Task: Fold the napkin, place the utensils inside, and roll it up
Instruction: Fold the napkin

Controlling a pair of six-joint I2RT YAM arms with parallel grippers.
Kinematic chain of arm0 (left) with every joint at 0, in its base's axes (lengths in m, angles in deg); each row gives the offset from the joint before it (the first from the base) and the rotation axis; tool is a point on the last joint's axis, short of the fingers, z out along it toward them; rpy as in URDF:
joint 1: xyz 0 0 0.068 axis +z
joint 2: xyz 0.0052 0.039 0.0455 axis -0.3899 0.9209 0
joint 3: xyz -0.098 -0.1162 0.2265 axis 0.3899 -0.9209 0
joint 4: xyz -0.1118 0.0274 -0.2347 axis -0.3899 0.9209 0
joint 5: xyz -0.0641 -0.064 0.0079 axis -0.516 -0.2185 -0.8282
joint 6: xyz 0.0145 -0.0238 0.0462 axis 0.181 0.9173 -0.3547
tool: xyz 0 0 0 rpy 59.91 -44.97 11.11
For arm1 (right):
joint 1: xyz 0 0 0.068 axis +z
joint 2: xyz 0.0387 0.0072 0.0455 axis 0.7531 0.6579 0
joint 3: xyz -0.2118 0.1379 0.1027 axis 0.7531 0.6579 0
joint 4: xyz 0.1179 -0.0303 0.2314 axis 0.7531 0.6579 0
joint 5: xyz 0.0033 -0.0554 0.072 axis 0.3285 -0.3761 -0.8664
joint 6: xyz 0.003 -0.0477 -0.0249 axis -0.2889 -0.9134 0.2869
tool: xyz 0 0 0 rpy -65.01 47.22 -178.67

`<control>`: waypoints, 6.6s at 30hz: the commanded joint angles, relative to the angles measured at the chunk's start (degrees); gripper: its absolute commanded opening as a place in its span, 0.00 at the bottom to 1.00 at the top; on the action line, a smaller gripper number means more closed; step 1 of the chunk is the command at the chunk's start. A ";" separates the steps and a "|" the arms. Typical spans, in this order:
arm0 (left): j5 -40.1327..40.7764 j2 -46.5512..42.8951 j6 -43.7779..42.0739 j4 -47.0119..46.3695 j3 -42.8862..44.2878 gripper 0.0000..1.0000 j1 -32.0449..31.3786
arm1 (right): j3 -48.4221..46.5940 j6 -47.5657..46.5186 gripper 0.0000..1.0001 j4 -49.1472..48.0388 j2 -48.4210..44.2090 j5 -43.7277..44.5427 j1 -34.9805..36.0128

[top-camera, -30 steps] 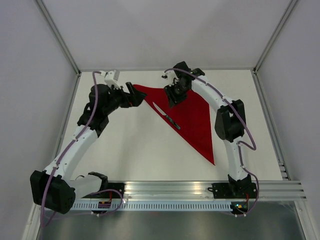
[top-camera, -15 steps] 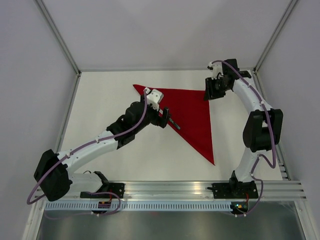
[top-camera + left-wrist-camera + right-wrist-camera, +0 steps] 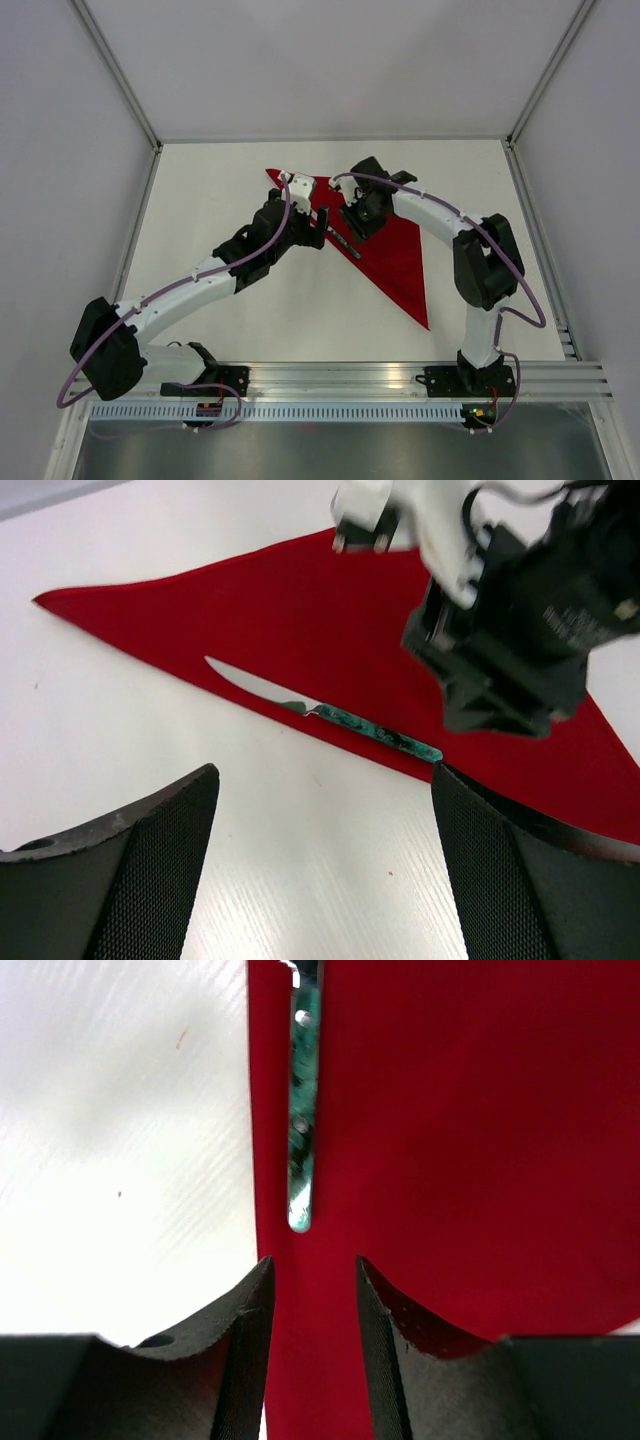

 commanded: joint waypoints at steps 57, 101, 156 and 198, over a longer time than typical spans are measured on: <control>2.32 -6.37 7.39 10.66 6.68 0.91 3.97 | -12.12 3.94 0.09 6.88 13.84 6.48 7.06; 1.00 -3.12 7.83 9.96 7.47 0.91 4.06 | -9.04 4.47 0.27 7.23 11.03 0.24 4.51; 10.75 51.19 -34.88 -39.88 11.33 0.74 -42.08 | -4.03 7.11 0.45 -2.35 -4.36 -16.11 -33.63; -27.65 30.10 27.42 -33.11 2.20 0.02 7.83 | -3.59 6.84 0.42 -2.70 -4.88 -15.94 -33.37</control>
